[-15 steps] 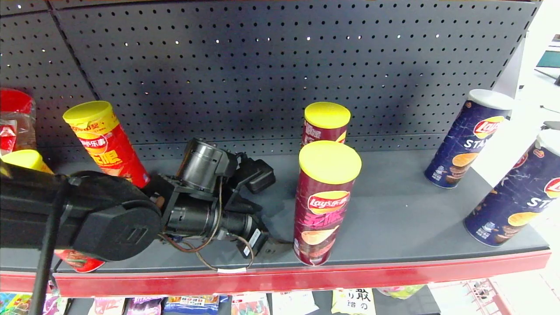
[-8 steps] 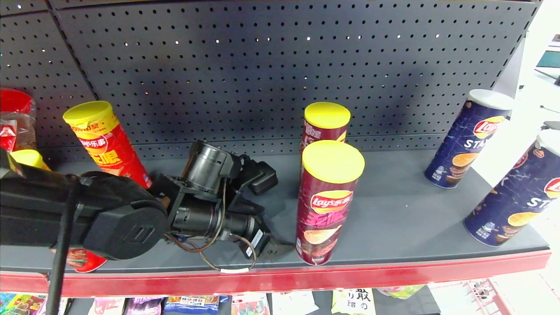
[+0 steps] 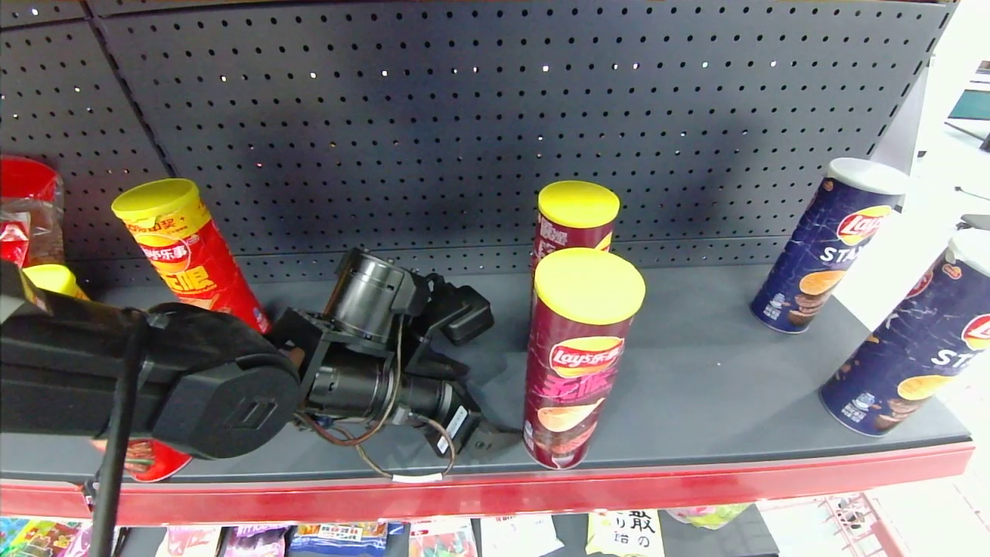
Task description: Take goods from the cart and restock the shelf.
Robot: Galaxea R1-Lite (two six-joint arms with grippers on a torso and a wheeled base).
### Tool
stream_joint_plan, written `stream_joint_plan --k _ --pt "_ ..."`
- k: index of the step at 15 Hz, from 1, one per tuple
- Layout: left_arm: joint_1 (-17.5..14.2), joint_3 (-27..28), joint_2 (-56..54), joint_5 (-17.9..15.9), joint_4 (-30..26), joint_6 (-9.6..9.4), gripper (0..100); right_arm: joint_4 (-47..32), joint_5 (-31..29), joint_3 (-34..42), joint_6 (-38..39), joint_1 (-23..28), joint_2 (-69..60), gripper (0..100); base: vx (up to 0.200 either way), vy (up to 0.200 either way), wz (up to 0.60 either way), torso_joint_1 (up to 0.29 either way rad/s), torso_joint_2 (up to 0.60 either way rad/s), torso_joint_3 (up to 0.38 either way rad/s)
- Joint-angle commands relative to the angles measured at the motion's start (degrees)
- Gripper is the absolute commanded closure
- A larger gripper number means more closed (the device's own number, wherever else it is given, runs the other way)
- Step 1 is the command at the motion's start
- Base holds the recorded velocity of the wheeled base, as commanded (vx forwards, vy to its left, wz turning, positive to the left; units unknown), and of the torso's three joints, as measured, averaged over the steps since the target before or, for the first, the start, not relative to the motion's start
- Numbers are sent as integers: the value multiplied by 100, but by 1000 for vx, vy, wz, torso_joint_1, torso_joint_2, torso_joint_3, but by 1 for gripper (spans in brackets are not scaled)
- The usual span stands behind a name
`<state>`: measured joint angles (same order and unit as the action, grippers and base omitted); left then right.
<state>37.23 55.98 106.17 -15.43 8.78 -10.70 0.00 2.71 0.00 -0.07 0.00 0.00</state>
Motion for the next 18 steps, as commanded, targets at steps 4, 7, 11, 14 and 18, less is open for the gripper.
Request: stream_joint_plan --k 4,7,11,14,18 --pt "39 159 159 -4 -16 7 0 0 2 0 -1 0 9 0 0 0 0 0 0 0" --pt "48 176 176 -4 -16 7 0 0 2 0 -1 0 9 0 0 0 0 0 0 0" --pt "56 300 211 5 -16 7 0 0 2 0 -1 0 9 0 0 0 0 0 0 0" --pt "83 282 203 5 -25 7 0 0 2 0 -1 0 9 0 0 0 0 0 0 0" --pt "83 212 167 14 -34 16 0 0 2 0 -1 0 9 0 0 0 0 0 0 0"
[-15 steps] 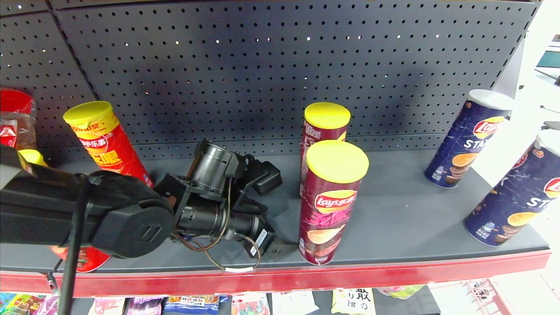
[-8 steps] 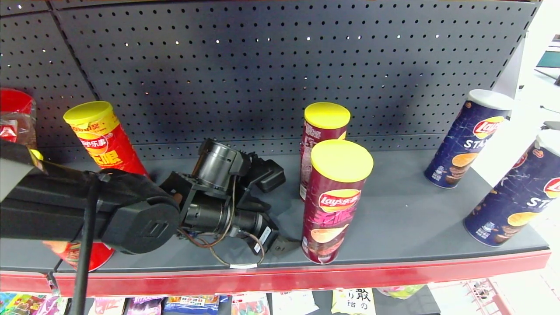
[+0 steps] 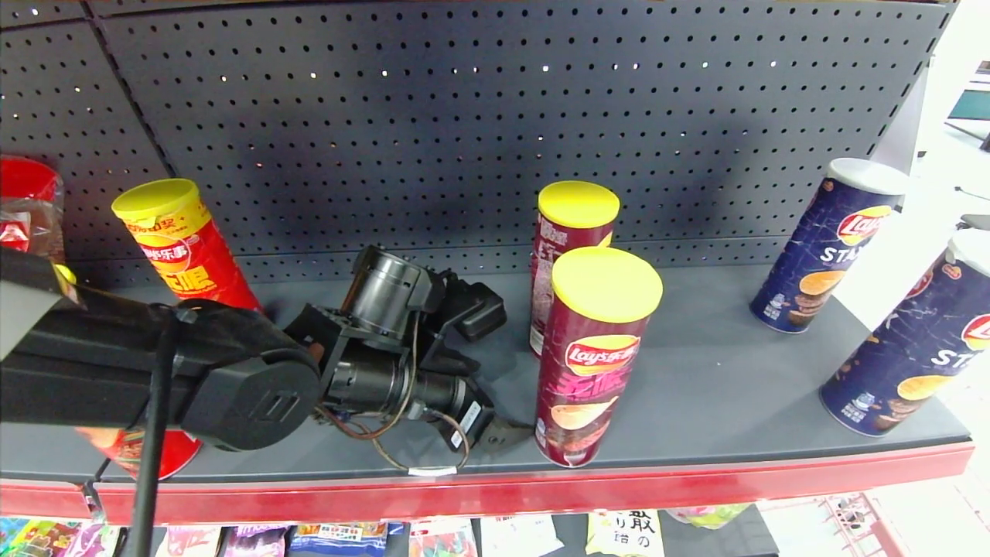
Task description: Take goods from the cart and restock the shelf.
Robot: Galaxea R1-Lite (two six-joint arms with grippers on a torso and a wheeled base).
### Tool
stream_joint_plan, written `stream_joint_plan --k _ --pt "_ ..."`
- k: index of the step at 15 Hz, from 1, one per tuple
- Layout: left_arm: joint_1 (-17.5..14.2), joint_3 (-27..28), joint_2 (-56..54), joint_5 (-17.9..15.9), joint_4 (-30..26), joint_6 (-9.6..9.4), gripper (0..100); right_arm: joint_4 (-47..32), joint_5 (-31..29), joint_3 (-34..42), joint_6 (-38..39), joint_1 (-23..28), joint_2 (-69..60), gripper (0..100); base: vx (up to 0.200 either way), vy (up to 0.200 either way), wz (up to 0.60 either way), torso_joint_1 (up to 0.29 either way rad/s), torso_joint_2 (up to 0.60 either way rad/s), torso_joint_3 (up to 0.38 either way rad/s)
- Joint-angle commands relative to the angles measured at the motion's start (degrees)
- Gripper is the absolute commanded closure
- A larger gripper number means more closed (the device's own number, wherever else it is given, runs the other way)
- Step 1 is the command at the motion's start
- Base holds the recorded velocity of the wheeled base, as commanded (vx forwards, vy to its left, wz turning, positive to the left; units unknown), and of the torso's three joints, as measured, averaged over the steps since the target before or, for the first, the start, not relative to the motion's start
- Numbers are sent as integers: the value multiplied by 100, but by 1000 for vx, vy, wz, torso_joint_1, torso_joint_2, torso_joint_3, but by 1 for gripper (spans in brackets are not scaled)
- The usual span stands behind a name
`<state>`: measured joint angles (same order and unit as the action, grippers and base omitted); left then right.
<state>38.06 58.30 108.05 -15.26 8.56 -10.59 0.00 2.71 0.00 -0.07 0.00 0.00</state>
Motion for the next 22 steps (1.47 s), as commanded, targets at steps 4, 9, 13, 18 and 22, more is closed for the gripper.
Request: stream_joint_plan --k 4,9,13,18,22 --pt "17 15 -29 -3 -12 5 0 0 2 0 -1 0 9 0 0 0 0 0 0 0" --pt "9 -11 -38 6 -12 5 0 0 2 0 -1 0 9 0 0 0 0 0 0 0" --pt "-132 -380 -442 15 -3 5 0 0 2 0 -1 0 9 0 0 0 0 0 0 0" --pt "-519 -1681 -2367 6 -3 66 0 0 2 0 -1 0 9 0 0 0 0 0 0 0" --pt "-589 -2832 -4907 138 -425 180 0 0 2 0 -1 0 9 0 0 0 0 0 0 0"
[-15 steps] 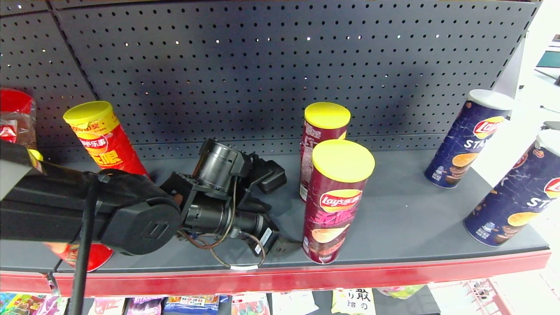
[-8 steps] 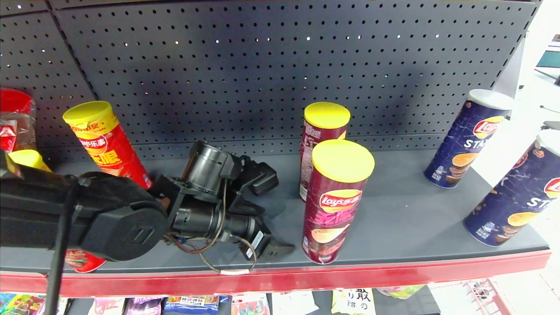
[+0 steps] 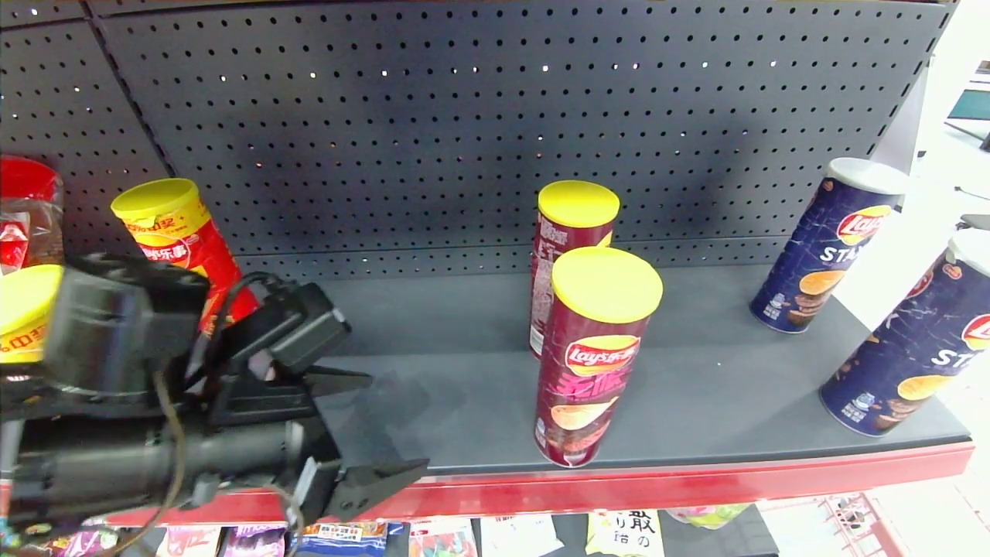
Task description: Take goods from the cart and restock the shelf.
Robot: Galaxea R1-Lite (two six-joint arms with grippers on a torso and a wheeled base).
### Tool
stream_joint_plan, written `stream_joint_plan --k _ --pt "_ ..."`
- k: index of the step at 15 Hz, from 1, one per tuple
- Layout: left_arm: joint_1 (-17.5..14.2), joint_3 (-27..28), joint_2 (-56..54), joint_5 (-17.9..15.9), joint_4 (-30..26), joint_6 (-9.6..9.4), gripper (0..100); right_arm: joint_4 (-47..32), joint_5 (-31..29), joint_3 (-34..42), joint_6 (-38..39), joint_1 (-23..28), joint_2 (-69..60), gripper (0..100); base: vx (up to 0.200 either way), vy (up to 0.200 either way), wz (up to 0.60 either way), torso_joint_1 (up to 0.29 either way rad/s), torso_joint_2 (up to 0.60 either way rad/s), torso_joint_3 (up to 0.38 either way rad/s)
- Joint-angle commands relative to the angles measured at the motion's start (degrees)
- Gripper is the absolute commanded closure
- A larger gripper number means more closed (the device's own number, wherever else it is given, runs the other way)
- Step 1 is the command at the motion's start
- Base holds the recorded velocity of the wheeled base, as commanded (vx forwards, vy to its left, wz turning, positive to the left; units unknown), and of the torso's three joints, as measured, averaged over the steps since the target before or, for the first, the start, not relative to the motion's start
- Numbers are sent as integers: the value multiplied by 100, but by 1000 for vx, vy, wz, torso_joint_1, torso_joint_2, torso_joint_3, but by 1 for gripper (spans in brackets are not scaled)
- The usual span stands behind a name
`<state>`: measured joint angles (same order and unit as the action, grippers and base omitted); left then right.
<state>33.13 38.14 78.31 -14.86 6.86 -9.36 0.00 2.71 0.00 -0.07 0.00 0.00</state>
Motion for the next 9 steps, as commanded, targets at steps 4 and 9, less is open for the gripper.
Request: stream_joint_plan --k 4,9 --pt "-923 -1775 -3823 194 -572 49 0 0 2 0 -1 0 9 0 0 0 0 0 0 0" --pt "-3085 -2443 -5950 721 -1715 1059 0 0 2 0 -1 0 9 0 0 0 0 0 0 0"
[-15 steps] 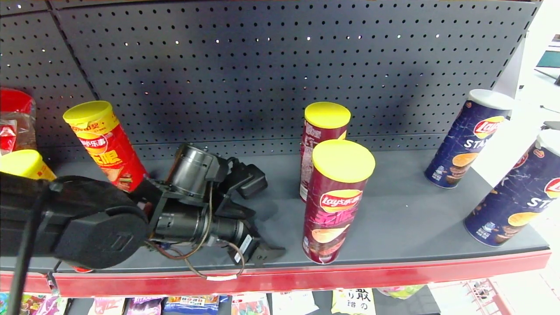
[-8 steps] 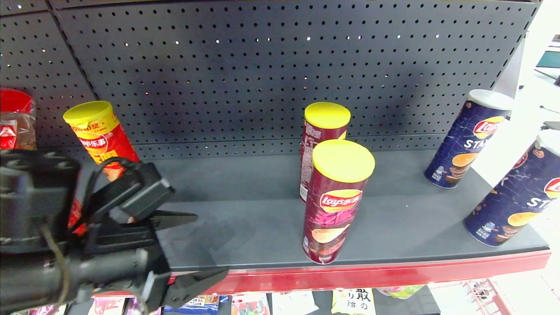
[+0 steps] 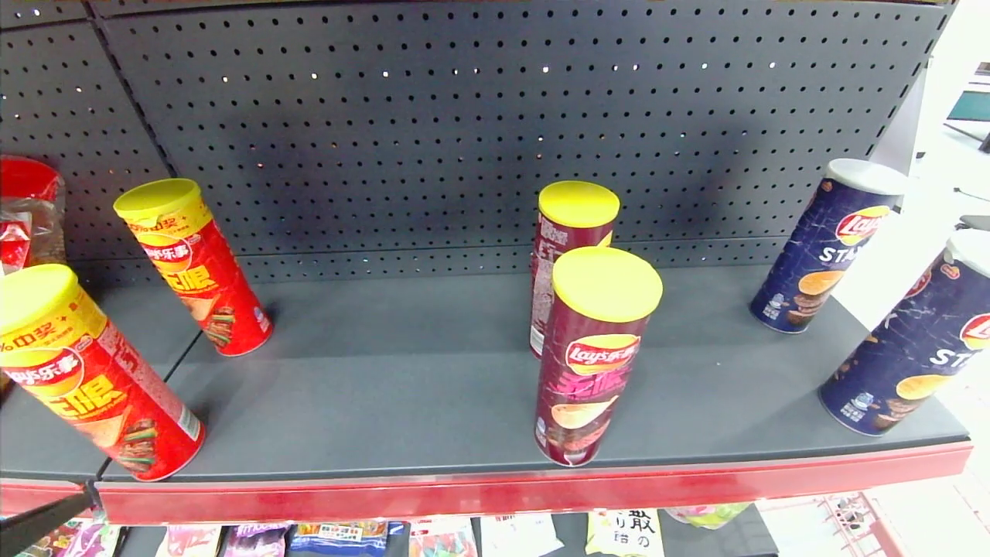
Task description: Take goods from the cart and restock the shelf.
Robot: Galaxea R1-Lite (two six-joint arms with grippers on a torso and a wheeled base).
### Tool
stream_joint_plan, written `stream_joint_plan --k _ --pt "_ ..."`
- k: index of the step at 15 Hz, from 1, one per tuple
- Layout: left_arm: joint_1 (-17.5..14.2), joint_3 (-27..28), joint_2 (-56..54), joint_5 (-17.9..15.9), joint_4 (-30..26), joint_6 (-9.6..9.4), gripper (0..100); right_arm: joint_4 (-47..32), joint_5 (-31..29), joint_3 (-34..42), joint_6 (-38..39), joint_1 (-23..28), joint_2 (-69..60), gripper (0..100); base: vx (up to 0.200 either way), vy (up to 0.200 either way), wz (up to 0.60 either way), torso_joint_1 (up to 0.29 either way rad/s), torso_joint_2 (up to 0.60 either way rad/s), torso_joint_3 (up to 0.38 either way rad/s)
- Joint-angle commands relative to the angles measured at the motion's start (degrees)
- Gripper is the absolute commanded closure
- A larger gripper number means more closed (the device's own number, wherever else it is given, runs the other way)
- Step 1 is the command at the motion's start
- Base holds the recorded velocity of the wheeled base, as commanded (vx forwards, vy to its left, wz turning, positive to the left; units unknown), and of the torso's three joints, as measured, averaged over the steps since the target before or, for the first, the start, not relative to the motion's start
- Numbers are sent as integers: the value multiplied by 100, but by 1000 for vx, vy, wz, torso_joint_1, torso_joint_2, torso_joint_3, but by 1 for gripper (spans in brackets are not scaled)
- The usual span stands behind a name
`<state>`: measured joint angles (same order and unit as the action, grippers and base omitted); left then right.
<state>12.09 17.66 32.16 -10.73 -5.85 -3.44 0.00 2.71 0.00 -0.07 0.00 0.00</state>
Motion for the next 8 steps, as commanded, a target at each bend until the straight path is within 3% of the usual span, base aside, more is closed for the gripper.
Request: stream_joint_plan --k 1,2,3,5,6,8 --pt "-1201 -782 -1801 414 -443 546 0 0 2 0 -1 0 9 0 0 0 0 0 0 0" --pt "-1201 -782 -1801 414 -443 546 0 0 2 0 -1 0 9 0 0 0 0 0 0 0" --pt "-1113 -1169 -2961 141 -408 520 0 0 2 0 -1 0 9 0 0 0 0 0 0 0" --pt "-1148 -1160 -3066 44 -426 520 0 0 2 0 -1 0 9 0 0 0 0 0 0 0" --pt "-1201 -1195 -3216 203 -390 520 0 0 2 0 -1 0 9 0 0 0 0 0 0 0" --pt "-1201 -1380 -3216 1073 23 520 0 0 2 0 -1 0 9 0 0 0 0 0 0 0"
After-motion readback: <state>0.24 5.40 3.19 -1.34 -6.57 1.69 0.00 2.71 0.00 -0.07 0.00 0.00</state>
